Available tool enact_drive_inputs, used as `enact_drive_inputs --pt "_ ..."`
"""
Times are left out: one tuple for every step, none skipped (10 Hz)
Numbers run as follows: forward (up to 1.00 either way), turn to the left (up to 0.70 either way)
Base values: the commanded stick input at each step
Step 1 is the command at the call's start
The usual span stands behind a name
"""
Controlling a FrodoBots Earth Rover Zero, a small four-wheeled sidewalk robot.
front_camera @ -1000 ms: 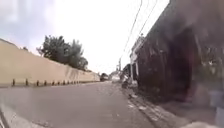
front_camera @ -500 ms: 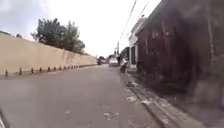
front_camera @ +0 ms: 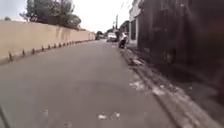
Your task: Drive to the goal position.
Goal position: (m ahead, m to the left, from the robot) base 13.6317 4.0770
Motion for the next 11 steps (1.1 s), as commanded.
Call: enact_drive_inputs --pt "0.70 0.01" --pt "0.70 0.01" --pt "0.70 0.01" --pt "0.70 0.01" --pt "0.70 0.01" --pt "0.70 0.01" --pt "0.70 0.01" --pt "0.70 0.01" --pt "0.70 0.01" --pt "0.70 0.01" --pt "0.70 0.01"
